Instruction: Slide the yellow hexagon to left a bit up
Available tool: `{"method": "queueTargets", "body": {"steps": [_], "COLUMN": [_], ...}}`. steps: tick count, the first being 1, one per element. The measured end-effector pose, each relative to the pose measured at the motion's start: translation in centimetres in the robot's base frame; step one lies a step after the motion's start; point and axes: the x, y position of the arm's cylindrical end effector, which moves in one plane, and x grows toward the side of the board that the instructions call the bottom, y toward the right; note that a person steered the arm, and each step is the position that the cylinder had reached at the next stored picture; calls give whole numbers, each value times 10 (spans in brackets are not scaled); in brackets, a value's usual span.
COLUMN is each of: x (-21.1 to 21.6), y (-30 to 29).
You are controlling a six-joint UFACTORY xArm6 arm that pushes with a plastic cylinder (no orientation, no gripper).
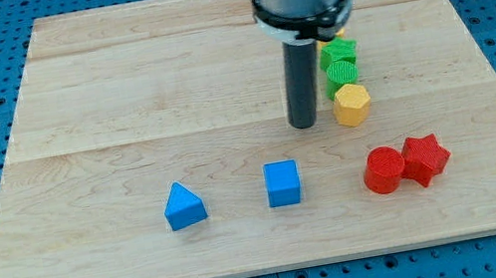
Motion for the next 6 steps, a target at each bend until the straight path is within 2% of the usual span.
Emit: {"method": "queueTargets", "body": {"steps": [1, 2, 3, 4, 5, 6], "x": [0, 5, 33, 25, -3, -6], "y": [41, 41, 58, 100, 100, 66]}}
